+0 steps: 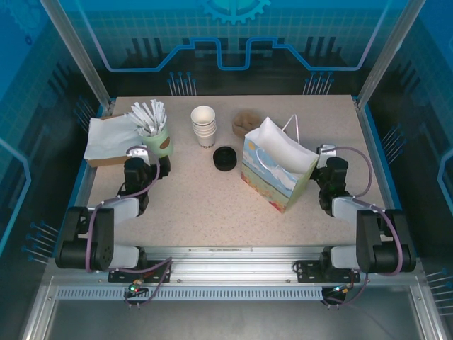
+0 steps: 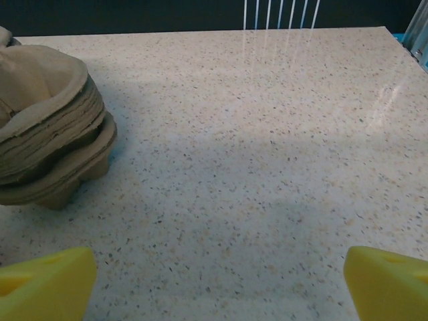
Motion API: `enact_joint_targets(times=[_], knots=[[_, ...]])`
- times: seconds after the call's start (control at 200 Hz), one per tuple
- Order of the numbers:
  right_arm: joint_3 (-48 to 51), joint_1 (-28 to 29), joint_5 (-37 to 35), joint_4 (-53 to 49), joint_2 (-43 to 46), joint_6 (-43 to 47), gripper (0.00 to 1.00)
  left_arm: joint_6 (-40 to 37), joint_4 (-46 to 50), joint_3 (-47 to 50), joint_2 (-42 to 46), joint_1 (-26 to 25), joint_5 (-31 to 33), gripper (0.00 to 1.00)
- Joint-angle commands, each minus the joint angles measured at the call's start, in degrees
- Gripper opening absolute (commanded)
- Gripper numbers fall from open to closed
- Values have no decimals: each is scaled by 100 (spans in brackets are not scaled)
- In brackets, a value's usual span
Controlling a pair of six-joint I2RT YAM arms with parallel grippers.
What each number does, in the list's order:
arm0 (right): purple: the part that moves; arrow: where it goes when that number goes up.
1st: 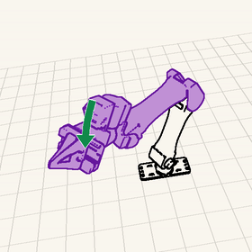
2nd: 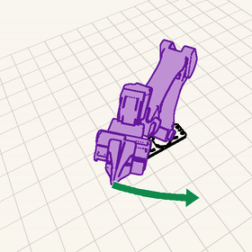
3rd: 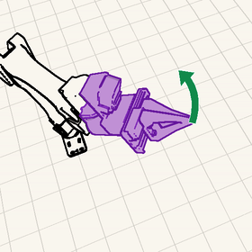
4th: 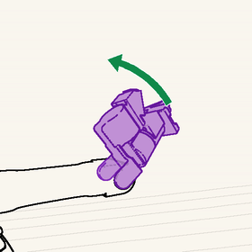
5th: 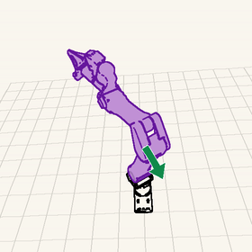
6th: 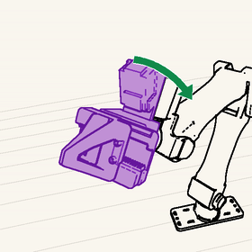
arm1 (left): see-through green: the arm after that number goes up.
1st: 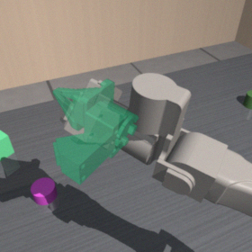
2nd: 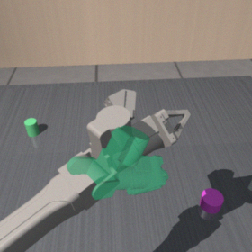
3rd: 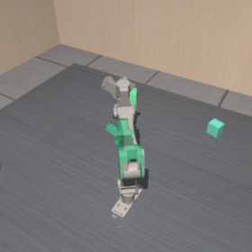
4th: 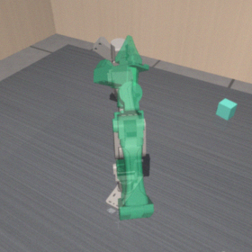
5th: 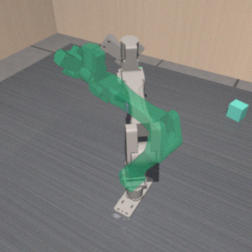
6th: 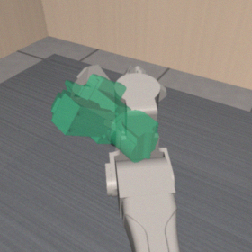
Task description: Pack the takeout coffee
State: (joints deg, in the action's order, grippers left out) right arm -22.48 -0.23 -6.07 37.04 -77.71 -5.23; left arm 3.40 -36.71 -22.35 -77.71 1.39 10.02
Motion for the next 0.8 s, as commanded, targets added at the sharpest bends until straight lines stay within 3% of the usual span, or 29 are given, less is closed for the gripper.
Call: enact_joint_targets(times=[0.0, 0.15, 0.385, 0.495, 0.535, 0.685, 0.795], knots=[[41, 162, -205, 668, -349, 117, 96, -360, 110, 85, 315, 61, 76, 99], [-18, 330, -345, 989, -810, 260, 97, -392, -126, 160, 286, 72, -32, 99], [-75, 457, -558, 893, -832, 331, 100, -292, -36, -31, 85, 66, -267, 99], [-79, 457, -561, 892, -833, 335, 100, 49, -433, -36, -124, 72, -573, 99], [-76, 459, -561, 893, -832, 335, 100, -45, -335, -143, -225, -19, -418, 99], [-79, 460, -554, 892, -833, 330, 100, -315, -1698, 72, -1146, -169, -359, 99], [-77, 454, -557, 893, -833, 335, 100, -318, -1513, 30, -1101, -226, -280, 99]])
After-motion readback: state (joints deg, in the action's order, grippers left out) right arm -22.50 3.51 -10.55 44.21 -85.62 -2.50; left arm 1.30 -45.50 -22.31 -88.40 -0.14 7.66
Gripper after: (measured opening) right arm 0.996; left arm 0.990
